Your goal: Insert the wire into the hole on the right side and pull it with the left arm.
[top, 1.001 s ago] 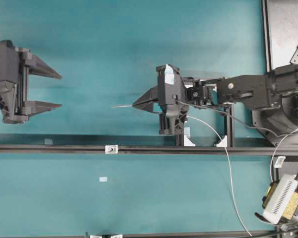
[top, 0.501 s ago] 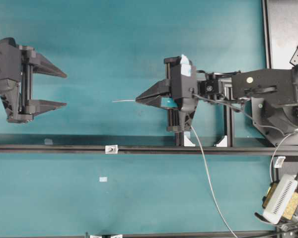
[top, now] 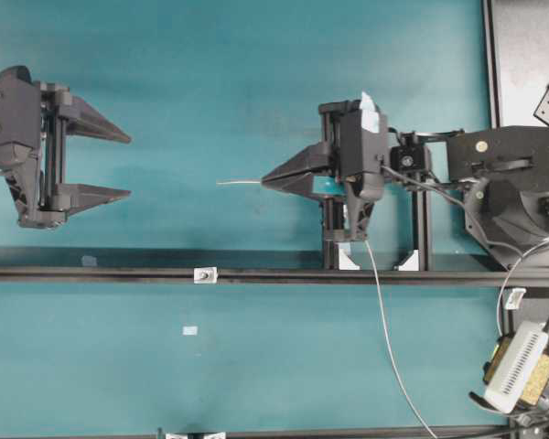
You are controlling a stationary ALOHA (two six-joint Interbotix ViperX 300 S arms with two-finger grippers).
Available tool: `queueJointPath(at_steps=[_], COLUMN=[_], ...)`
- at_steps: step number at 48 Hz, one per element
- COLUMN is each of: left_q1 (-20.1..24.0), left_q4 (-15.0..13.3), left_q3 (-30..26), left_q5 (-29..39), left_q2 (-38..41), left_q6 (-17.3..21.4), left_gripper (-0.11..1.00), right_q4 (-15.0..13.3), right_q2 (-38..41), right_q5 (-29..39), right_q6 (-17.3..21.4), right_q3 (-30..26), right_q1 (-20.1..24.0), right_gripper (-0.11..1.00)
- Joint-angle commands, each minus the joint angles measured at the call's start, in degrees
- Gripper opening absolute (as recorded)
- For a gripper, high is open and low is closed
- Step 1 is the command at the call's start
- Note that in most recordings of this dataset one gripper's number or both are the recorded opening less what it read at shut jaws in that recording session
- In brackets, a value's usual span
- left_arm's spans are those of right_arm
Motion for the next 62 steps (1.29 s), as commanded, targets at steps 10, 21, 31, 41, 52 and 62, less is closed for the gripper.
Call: queueJointPath(at_steps=[10,21,31,41,52,62], left_q1=[-1.1,-4.8,-6.9,-8.4,-9.0,-9.2], left_q4=[-0.2,-0.2,-0.4,-0.6,-0.6,-0.6], left_q3=[-0.9,0.6,2.1,2.3,3.6,5.2], left_q5=[-2.1,-8.7,-13.7,-14.6,-18.8,-26.6], left_q2=[-1.0,-0.7,-0.5,0.2,3.0,6.2], left_q6=[-1.3,-1.3,-1.3,-2.5,-4.5,-4.5], left_gripper=[0.77,0.77,0.77,0.77,0.77,0.77], right_q4=[0.1,0.1,0.1,0.1,0.3,1.7], right_q2=[-3.9,-3.8,-3.7,-3.7,-1.7,2.4], right_q5=[-5.6,-7.8,-10.9,-16.3,-22.6,-25.0], right_q6=[0.4,2.1,2.5,2.5,2.3,1.9], right_q3=[3.2,4.3,6.1,8.0,9.9,9.6], right_q1=[-0.1,1.0,3.2,5.2,6.7,7.7], right_gripper=[0.02,0.02,0.02,0.02,0.02,0.02])
